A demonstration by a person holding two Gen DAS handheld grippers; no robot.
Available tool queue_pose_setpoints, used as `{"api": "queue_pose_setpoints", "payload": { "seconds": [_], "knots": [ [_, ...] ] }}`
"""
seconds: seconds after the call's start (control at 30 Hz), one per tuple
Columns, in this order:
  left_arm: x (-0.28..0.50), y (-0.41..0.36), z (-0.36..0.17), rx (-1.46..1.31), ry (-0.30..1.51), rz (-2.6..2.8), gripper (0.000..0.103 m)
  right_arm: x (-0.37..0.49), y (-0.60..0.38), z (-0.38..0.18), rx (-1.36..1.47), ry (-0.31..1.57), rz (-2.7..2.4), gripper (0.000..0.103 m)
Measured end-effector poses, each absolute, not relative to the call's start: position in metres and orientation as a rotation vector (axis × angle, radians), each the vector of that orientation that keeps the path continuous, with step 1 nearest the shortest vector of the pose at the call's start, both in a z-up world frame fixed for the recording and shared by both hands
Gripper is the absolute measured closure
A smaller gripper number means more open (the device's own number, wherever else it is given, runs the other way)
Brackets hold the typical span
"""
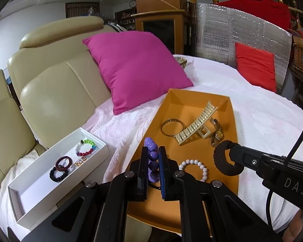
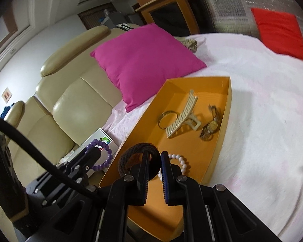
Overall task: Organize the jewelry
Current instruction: 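Carry the purple bracelet and black hair tie over the orange box, then open both grippers to drop the bracelet and hair tie into the box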
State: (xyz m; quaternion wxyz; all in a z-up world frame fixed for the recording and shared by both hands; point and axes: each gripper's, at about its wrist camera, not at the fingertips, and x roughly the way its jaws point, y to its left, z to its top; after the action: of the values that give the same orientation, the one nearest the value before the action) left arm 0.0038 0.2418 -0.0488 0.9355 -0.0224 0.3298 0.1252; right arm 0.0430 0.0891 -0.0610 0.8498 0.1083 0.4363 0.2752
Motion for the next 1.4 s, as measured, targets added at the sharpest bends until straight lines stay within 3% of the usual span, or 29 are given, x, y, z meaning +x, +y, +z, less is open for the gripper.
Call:
{"api": "queue_pose_setpoints", "payload": {
  "seconds": [0.3, 0.7, 1.07, 1.4],
  "knots": [
    [0.012, 0.262, -0.077, -0.077, 0.735, 0.221, 0.093, 0.041, 0.091, -0.098, 0.278, 1.002, 0.531, 0.091],
    [0.031, 0.272, -0.099, -0.083, 0.812, 0.180, 0.093, 0.029, 0.090, -0.120, 0.250, 0.900, 0.566, 0.091],
    [0.046, 0.230, -0.113, -0.117, 0.888, 0.024, 0.093, 0.112, 0.091, -0.120, 0.283, 1.030, 0.492, 0.090],
    [0.059, 0.212, -0.133, -0.153, 0.959, -0.049, 0.093, 0.163, 0.124, -0.137, 0.096, 1.144, 0.397, 0.089]
  ]
}}
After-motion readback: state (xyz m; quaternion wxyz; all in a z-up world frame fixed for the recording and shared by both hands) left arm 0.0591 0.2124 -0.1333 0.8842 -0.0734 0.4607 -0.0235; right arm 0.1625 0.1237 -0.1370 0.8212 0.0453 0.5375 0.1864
